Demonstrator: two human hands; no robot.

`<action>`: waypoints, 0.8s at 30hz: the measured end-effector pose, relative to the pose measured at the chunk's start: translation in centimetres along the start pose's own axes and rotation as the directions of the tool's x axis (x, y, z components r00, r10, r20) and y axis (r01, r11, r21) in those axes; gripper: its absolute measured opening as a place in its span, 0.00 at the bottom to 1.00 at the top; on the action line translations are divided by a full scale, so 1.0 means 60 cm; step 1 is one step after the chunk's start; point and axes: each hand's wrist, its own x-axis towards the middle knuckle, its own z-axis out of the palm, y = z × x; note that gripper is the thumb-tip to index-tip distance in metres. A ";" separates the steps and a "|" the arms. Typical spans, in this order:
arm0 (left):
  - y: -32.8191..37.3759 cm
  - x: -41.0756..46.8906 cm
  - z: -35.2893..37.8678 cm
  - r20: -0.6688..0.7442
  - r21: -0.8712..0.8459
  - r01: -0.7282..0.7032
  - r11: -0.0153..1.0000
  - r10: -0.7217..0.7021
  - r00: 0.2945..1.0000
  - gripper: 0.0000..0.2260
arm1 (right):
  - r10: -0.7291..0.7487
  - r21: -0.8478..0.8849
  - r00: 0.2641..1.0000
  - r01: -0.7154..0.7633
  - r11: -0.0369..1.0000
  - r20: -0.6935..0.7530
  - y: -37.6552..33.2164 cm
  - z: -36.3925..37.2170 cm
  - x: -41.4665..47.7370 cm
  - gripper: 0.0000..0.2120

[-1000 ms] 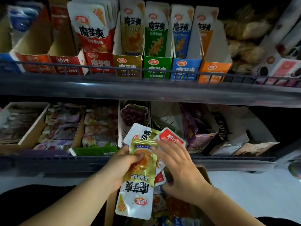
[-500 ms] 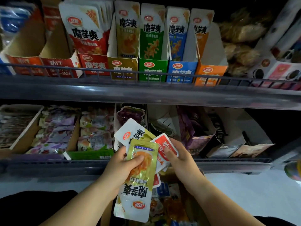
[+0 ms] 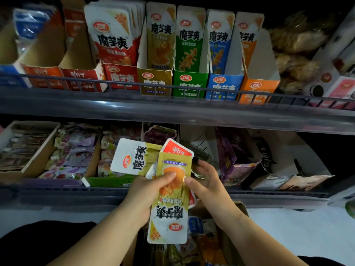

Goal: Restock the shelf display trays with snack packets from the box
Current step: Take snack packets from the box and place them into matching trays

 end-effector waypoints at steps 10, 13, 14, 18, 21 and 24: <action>-0.011 0.004 0.001 -0.011 0.111 -0.179 0.977 0.182 0.983 0.07 | 0.074 0.056 0.996 -0.072 0.996 -0.041 0.010 0.020 0.001 0.06; -0.010 0.009 0.001 -0.065 0.201 -0.265 0.943 0.283 0.957 0.03 | 0.063 0.012 0.998 -0.063 0.998 -0.014 0.007 0.020 -0.002 0.02; -0.010 0.010 0.001 -0.073 0.201 -0.293 0.935 0.313 0.947 0.04 | 0.055 -0.003 0.998 -0.055 0.998 0.001 0.007 0.020 -0.003 0.02; -0.004 0.011 -0.002 -0.092 0.173 -0.376 0.910 0.395 0.914 0.08 | 0.007 -0.109 1.000 -0.005 0.994 0.013 0.001 0.021 -0.005 0.03; 0.005 0.014 -0.009 -0.125 0.181 -0.395 0.901 0.419 0.899 0.08 | -0.014 -0.202 1.000 0.017 0.979 0.018 -0.014 0.008 -0.008 0.03; 0.019 0.015 -0.018 -0.131 0.225 -0.425 0.877 0.460 0.878 0.08 | -0.021 -0.213 1.000 0.024 0.977 0.016 -0.031 -0.013 -0.018 0.04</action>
